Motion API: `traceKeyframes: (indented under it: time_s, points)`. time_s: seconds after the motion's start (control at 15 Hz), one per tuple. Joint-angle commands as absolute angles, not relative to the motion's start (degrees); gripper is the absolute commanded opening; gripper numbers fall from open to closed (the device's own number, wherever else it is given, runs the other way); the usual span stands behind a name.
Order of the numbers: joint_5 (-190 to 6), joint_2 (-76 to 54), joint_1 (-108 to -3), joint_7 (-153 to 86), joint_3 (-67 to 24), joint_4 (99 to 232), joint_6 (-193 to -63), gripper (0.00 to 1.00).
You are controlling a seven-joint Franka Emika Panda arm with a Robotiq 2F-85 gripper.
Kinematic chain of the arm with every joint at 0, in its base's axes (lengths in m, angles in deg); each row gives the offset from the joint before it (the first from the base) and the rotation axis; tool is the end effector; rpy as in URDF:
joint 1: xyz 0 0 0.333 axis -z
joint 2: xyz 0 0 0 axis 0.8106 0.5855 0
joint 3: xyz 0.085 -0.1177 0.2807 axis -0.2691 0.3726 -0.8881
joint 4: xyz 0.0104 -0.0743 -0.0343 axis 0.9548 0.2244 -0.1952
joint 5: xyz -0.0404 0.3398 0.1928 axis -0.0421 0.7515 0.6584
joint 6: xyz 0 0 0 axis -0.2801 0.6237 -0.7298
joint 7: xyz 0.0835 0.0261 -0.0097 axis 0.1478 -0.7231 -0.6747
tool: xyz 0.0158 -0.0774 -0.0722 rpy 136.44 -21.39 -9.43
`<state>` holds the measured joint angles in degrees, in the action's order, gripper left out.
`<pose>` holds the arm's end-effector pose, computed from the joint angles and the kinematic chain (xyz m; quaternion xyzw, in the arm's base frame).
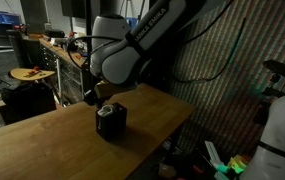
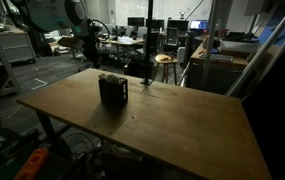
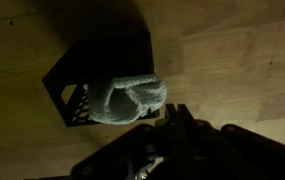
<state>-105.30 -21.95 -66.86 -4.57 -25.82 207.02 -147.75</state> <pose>0.5186 0.1327 0.3193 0.9875 -0.0570 0.1459 0.0199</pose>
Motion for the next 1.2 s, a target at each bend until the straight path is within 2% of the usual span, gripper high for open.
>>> traceKeyframes:
  time_s: [0.0,0.27,0.53,0.73,1.13]
  points:
    - [-107.1,-23.3,-66.0,-2.8,-26.7,207.8,-146.9,0.41]
    - [-108.0,-22.3,-66.0,-2.7,-26.6,207.7,-147.6,0.73]
    - [-109.0,-20.9,-65.9,-2.9,-26.1,206.9,-148.4,1.0]
    - [-110.0,-20.0,-65.5,-3.0,-25.5,206.5,-149.1,1.0]
    - [-111.6,-17.9,-64.6,-3.6,-23.9,205.8,-150.2,0.92]
